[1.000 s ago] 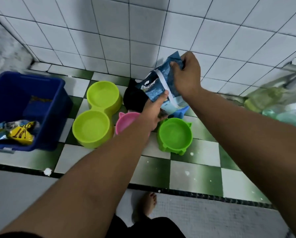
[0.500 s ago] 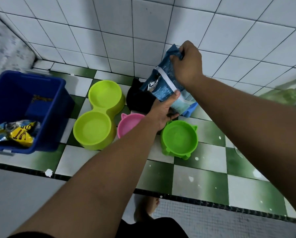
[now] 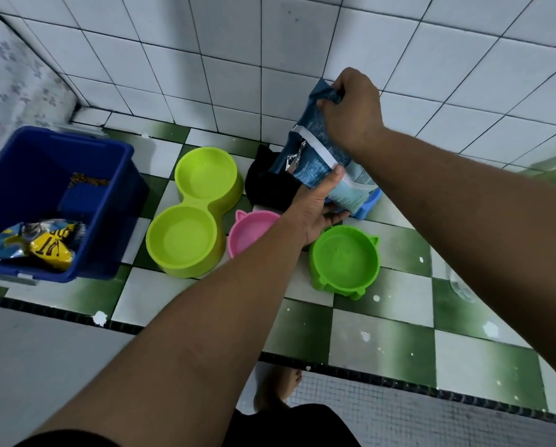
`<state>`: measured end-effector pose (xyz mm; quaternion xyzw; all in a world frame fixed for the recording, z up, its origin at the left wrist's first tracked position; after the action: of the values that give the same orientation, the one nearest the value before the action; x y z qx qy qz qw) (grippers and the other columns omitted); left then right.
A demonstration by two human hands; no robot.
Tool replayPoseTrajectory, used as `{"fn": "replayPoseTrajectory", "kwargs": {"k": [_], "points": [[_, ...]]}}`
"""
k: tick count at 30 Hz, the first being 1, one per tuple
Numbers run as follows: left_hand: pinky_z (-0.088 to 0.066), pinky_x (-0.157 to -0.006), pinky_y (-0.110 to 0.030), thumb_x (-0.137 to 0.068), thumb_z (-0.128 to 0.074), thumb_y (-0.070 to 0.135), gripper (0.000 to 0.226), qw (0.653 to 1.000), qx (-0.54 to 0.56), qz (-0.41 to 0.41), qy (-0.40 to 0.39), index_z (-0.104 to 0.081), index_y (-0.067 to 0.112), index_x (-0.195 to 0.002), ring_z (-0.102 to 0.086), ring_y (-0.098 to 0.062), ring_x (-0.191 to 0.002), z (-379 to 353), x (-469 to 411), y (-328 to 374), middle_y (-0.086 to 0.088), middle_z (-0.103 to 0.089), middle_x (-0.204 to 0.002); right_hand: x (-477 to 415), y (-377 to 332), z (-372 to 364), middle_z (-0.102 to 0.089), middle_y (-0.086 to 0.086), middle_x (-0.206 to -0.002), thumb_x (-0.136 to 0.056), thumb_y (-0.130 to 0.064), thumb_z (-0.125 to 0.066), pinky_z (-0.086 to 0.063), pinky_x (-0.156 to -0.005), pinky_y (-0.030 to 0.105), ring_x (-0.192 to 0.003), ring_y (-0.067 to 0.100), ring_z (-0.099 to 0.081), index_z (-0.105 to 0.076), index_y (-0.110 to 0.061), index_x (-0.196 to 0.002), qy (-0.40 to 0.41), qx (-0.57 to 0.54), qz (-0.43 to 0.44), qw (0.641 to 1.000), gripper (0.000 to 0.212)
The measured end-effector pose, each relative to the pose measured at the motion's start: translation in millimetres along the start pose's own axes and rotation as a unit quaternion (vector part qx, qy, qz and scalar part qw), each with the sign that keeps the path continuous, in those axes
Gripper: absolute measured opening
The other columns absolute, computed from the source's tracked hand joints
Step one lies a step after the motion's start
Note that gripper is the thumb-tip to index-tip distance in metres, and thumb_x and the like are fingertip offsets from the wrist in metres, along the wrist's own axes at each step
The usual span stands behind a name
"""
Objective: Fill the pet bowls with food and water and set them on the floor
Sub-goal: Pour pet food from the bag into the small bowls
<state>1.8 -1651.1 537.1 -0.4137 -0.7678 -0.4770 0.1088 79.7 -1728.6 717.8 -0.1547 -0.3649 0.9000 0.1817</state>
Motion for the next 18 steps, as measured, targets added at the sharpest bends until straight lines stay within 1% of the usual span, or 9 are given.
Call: {"fn": "replayPoseTrajectory", "kwargs": {"k": [2,4,5,7,9,12,14,16,18], "points": [[-0.052,-0.105,-0.052,-0.095,-0.068,0.039,0.033,1.0,0.01,0.004,-0.001,-0.057,0.019,-0.119,-0.057,-0.038,-0.128,-2.0,0.5,-0.6,-0.02,-0.056,-0.14,-0.7,-3.4,-1.6,-0.052,0.002,-0.088,-0.09,-0.008,-0.06,-0.03,-0.05,0.013,-0.076,0.014,-0.047,-0.044,-0.017,-0.078,-0.004,0.007,-0.002,1.0,0.022],[-0.056,-0.1,-0.05,-0.094,-0.069,0.041,0.041,1.0,0.019,0.003,0.003,-0.056,0.018,-0.125,-0.058,-0.037,-0.126,-2.5,0.2,-0.5,-0.02,-0.056,-0.14,-1.8,-5.8,-2.6,-0.051,0.002,-0.09,-0.091,-0.008,-0.059,-0.028,-0.049,0.011,-0.08,0.015,-0.046,-0.037,-0.024,-0.07,-0.009,0.019,-0.01,1.0,0.034],[-0.057,-0.097,-0.05,-0.094,-0.069,0.043,0.043,1.0,0.021,0.001,0.003,-0.056,0.018,-0.126,-0.059,-0.037,-0.125,-3.2,0.4,0.5,-0.019,-0.057,-0.14,-2.0,-7.4,-3.0,-0.051,0.001,-0.092,-0.091,-0.008,-0.059,-0.028,-0.049,0.01,-0.081,0.015,-0.046,-0.037,-0.024,-0.071,-0.014,0.027,-0.013,0.999,0.034],[-0.059,-0.093,-0.048,-0.093,-0.07,0.045,0.045,1.0,0.023,-0.002,0.005,-0.057,0.018,-0.127,-0.06,-0.036,-0.122,-2.9,0.9,2.3,-0.019,-0.058,-0.138,-2.8,-11.5,-3.8,-0.05,0.001,-0.095,-0.092,-0.008,-0.059,-0.026,-0.048,0.008,-0.083,0.014,-0.046,-0.044,-0.017,-0.082,-0.022,0.042,-0.013,0.999,0.02],[-0.061,-0.088,-0.046,-0.093,-0.069,0.046,0.052,1.0,0.026,-0.003,0.007,-0.056,0.015,-0.133,-0.062,-0.034,-0.119,-2.3,2.2,3.4,-0.019,-0.059,-0.137,-3.4,-16.2,-4.7,-0.05,0.001,-0.098,-0.093,-0.008,-0.059,-0.028,-0.046,0.009,-0.084,0.014,-0.046,-0.045,-0.013,-0.092,-0.031,0.052,-0.008,0.998,0.014],[-0.063,-0.083,-0.044,-0.093,-0.068,0.048,0.059,1.0,0.029,-0.006,0.009,-0.053,0.014,-0.14,-0.062,-0.035,-0.12,-2.8,2.6,4.5,-0.019,-0.059,-0.138,-2.9,-21.2,-6.7,-0.048,0.001,-0.1,-0.095,-0.01,-0.059,-0.03,-0.055,0.02,-0.087,0.014,-0.045,-0.047,-0.013,-0.098,-0.05,0.069,-0.004,0.996,0.013],[-0.063,-0.082,-0.043,-0.093,-0.068,0.048,0.06,0.999,0.031,-0.002,0.01,-0.053,0.014,-0.14,-0.062,-0.035,-0.121,-3.7,2.8,4.2,-0.019,-0.058,-0.139,-1.8,-21.9,-7.1,-0.048,0.0,-0.096,-0.095,-0.009,-0.058,-0.032,-0.061,0.02,-0.088,0.014,-0.045,-0.049,-0.012,-0.101,-0.06,0.079,-0.009,0.995,0.011],[-0.063,-0.08,-0.043,-0.093,-0.068,0.048,0.059,0.999,0.031,0.001,0.009,-0.054,0.014,-0.14,-0.062,-0.035,-0.121,-4.2,2.2,3.4,-0.019,-0.058,-0.14,-2.2,-21.1,-7.8,-0.043,-0.005,-0.08,-0.095,-0.009,-0.059,-0.031,-0.051,0.02,-0.081,0.012,-0.045,-0.046,-0.011,-0.092,-0.069,0.084,-0.018,0.994,0.013],[-0.062,-0.084,-0.045,-0.094,-0.067,0.049,0.058,0.999,0.032,0.003,0.005,-0.054,0.014,-0.139,-0.062,-0.035,-0.121,-5.6,1.6,2.0,-0.019,-0.059,-0.139,-2.4,-21.0,-8.2,-0.035,-0.009,-0.073,-0.095,-0.01,-0.06,-0.027,-0.048,0.014,-0.066,0.005,-0.04,-0.042,-0.015,-0.079,-0.079,0.091,-0.02,0.992,0.025]]}}
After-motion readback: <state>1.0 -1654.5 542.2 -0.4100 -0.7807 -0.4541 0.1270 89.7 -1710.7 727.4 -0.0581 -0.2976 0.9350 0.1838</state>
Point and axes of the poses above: each hand's wrist, its own x-axis away from the middle knuckle, its own z-axis out of the back of the hand, y = z × x, the point moved 10 cm from there along -x, towards the middle knuckle
